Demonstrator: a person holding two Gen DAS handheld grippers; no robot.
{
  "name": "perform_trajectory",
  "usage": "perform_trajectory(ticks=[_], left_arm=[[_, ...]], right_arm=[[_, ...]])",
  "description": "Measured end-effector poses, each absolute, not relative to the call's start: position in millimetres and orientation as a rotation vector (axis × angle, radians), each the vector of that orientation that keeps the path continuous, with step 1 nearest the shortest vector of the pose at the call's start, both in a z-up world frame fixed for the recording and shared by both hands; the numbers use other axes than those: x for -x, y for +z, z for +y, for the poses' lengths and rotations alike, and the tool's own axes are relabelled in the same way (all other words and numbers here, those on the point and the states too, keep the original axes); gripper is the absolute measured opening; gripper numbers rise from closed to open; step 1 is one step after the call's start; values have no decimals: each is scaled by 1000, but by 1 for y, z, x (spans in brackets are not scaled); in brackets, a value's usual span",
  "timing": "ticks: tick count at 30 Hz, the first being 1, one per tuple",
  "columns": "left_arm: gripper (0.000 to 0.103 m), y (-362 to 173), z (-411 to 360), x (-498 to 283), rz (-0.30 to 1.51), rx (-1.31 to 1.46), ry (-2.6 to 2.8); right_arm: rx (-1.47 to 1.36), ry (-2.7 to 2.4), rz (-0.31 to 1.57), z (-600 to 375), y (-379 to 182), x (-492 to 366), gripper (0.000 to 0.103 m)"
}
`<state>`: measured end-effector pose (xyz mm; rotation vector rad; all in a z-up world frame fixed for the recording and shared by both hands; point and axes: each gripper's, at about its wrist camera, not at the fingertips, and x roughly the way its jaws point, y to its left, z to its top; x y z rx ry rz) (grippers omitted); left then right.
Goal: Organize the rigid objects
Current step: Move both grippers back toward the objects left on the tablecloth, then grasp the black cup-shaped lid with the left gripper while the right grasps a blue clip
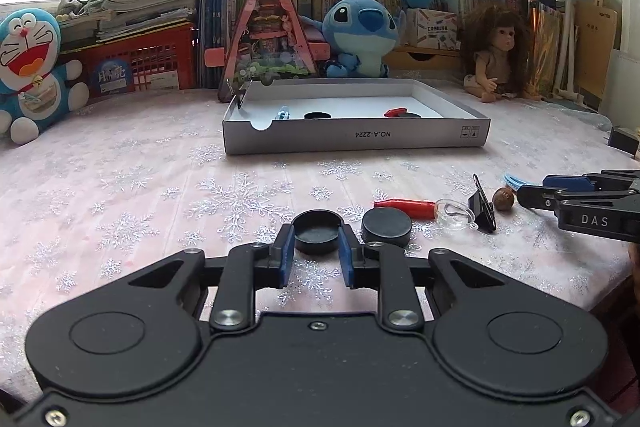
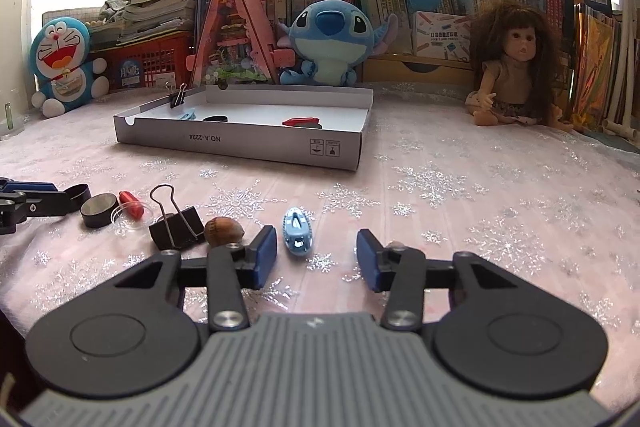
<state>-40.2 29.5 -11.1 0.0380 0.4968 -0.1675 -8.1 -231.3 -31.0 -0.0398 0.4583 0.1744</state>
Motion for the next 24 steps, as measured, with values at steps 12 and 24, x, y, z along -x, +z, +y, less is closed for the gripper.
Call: perform_trajectory(ticks=[12,24], left_arm=[[23,-14,29,34,494,-35,-134],[36,-13,27,35,464,-40,-129]], right_arm=[[92,117,471,-240,-29,5,49],[-62,154,487,-255,-22,-1,52]])
